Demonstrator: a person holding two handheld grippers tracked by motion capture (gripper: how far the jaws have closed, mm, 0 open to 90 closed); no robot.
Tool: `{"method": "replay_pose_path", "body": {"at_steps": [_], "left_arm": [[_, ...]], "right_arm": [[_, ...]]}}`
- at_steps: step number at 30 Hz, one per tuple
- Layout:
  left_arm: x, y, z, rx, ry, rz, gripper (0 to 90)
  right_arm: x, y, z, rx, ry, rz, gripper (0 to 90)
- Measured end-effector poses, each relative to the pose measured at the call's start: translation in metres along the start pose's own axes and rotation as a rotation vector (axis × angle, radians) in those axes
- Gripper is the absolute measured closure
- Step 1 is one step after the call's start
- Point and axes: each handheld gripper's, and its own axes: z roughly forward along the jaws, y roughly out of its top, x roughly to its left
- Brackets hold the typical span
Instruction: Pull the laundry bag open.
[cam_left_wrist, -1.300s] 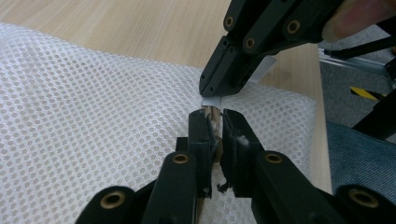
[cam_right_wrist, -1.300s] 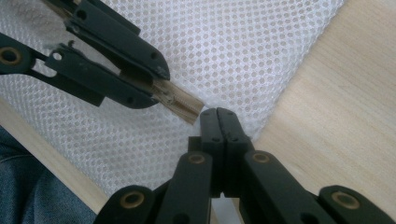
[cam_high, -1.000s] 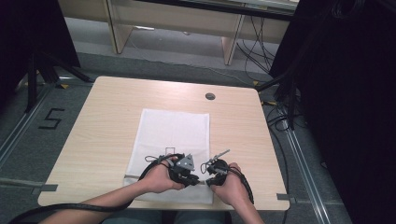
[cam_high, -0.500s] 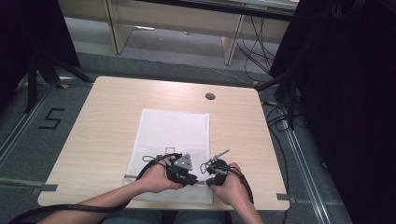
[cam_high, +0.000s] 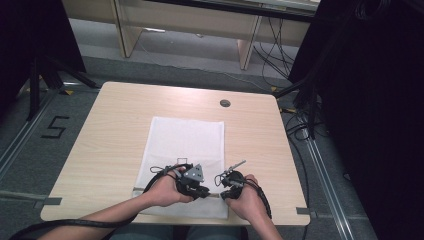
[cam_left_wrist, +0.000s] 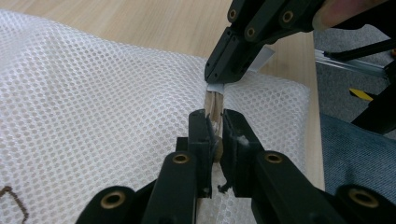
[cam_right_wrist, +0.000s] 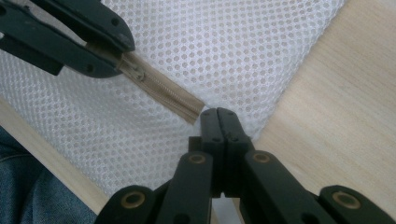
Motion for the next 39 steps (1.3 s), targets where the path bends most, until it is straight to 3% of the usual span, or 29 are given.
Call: {"method": "replay_pose_path", "body": {"at_steps": [4, 12, 16, 17, 18, 21, 22, 23, 24, 26, 27, 29, 30, 32, 34, 39], "left_arm": [[0.000, -0.001, -0.003, -0.005, -0.001, -0.014, 82.0], [0.000, -0.001, -0.004, 0.005, 0.003, 0.019, 82.0], [0.001, -0.003, -0.008, 0.001, 0.004, 0.011, 82.0], [0.001, -0.003, -0.008, -0.003, 0.001, -0.010, 82.0], [0.001, -0.003, -0.009, 0.003, 0.004, 0.006, 82.0], [0.002, -0.004, -0.010, 0.004, 0.006, 0.013, 82.0], [0.001, -0.004, -0.010, -0.005, 0.004, -0.004, 82.0], [0.001, -0.004, -0.010, 0.002, 0.009, 0.015, 82.0], [0.001, -0.005, -0.011, -0.004, 0.008, 0.000, 82.0], [0.001, -0.005, -0.012, -0.002, 0.008, 0.010, 82.0], [0.001, -0.005, -0.012, -0.002, 0.008, 0.009, 82.0], [0.001, -0.006, -0.013, -0.002, 0.007, 0.008, 82.0], [0.002, -0.006, -0.014, 0.000, 0.006, 0.011, 82.0], [0.002, -0.006, -0.014, 0.003, 0.009, 0.009, 82.0], [0.002, -0.007, -0.015, 0.002, 0.009, 0.007, 82.0], [0.003, -0.009, -0.017, -0.005, 0.006, 0.005, 82.0]], "right_arm": [[0.001, 0.000, 0.000, 0.009, -0.002, 0.013, 90.0], [0.001, 0.000, -0.001, 0.015, -0.007, 0.021, 90.0], [0.001, 0.000, -0.001, 0.014, -0.007, 0.021, 90.0], [0.001, 0.000, -0.001, 0.014, 0.001, 0.023, 90.0], [0.001, 0.001, 0.000, 0.001, 0.002, -0.001, 90.0], [0.001, 0.000, 0.000, 0.003, 0.004, 0.005, 90.0], [0.001, 0.000, 0.000, 0.003, 0.004, 0.005, 90.0], [0.001, 0.000, 0.000, 0.007, 0.006, 0.013, 90.0], [0.001, 0.000, 0.000, 0.000, 0.003, -0.001, 90.0], [0.000, 0.000, 0.001, -0.003, 0.004, -0.004, 90.0], [0.002, 0.000, 0.000, 0.013, 0.008, 0.023, 90.0], [0.002, 0.000, 0.000, 0.014, 0.010, 0.024, 90.0], [0.000, 0.000, 0.000, 0.001, 0.005, 0.002, 90.0], [0.001, 0.000, 0.000, 0.011, 0.007, 0.017, 90.0], [0.000, 0.000, 0.000, 0.000, 0.003, -0.002, 90.0], [0.001, 0.000, 0.000, 0.012, 0.010, 0.023, 90.0]]}}
